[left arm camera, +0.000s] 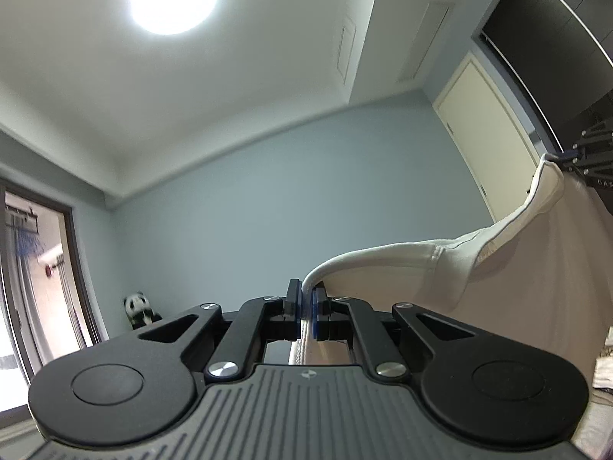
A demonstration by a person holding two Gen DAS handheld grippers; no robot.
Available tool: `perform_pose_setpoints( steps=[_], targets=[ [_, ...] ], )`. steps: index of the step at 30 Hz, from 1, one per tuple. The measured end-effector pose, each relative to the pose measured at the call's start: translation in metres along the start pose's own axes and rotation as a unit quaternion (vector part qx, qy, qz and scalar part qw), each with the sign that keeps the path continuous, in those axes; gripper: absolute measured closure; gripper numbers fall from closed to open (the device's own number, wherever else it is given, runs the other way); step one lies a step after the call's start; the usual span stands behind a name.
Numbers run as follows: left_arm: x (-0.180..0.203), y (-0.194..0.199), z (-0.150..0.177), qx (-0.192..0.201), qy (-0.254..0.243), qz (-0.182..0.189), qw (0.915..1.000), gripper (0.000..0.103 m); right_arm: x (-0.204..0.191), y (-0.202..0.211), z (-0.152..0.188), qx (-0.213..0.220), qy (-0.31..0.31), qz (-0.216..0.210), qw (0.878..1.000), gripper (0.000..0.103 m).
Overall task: Fold clothes
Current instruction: 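Lift the shirt high with both grippers, shaking it out between them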
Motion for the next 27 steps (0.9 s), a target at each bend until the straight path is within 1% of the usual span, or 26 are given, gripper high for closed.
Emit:
perform_pose_setpoints(
  steps=[3, 6, 7, 8, 10, 12, 16, 19, 21, 23, 27],
  targets=[
    [0.003, -0.007, -0.005, 0.006, -0.008, -0.004, 0.9999, 0.100, 0.003, 0.007, -0.004, 0.010, -0.002, 0.001, 1.000, 0.100],
    [0.008, -0.023, -0.001, -0.002, -0.012, 0.006, 0.9999, 0.100, 0.004, 0.013, -0.003, 0.012, -0.007, 0.004, 1.000, 0.100],
    [0.010, -0.028, 0.001, -0.005, -0.013, 0.009, 0.9999, 0.100, 0.003, 0.008, 0.001, 0.004, -0.010, 0.002, 1.000, 0.100],
    [0.007, -0.028, 0.007, -0.013, -0.016, 0.013, 0.9997, 0.100, 0.001, 0.004, 0.004, -0.003, -0.013, -0.001, 1.000, 0.100],
    [0.014, -0.049, 0.022, -0.037, -0.017, 0.026, 0.9988, 0.100, -0.002, -0.005, 0.012, -0.019, -0.019, -0.005, 1.000, 0.100],
    [0.021, -0.076, 0.040, -0.060, -0.013, 0.039, 0.9974, 0.100, -0.001, -0.018, 0.030, -0.040, -0.023, -0.010, 0.999, 0.100],
    [0.041, -0.146, 0.086, -0.111, -0.008, 0.063, 0.9918, 0.100, 0.000, -0.062, 0.080, -0.090, -0.038, -0.019, 0.995, 0.100],
    [0.058, -0.200, 0.127, -0.154, -0.002, 0.084, 0.9845, 0.100, -0.001, -0.100, 0.122, -0.133, -0.050, -0.027, 0.990, 0.100],
    [0.073, -0.237, 0.157, -0.182, -0.004, 0.096, 0.9786, 0.100, -0.004, -0.129, 0.156, -0.164, -0.055, -0.032, 0.984, 0.100],
    [0.086, -0.271, 0.191, -0.212, -0.002, 0.109, 0.9710, 0.100, -0.006, -0.159, 0.191, -0.198, -0.062, -0.038, 0.978, 0.100],
    [0.114, -0.330, 0.271, -0.278, 0.004, 0.137, 0.9508, 0.100, -0.016, -0.221, 0.279, -0.269, -0.080, -0.046, 0.959, 0.100]
  ],
)
Point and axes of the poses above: each gripper's, at about its wrist camera, not at the fingertips, and y roughly against the way its jaws point, x to its right, z to its underside, the point moved 4 cm from there along -y, roughly the way its jaws point, and after that the axes turned 7 degrees about -y, right-handed, at the moved point
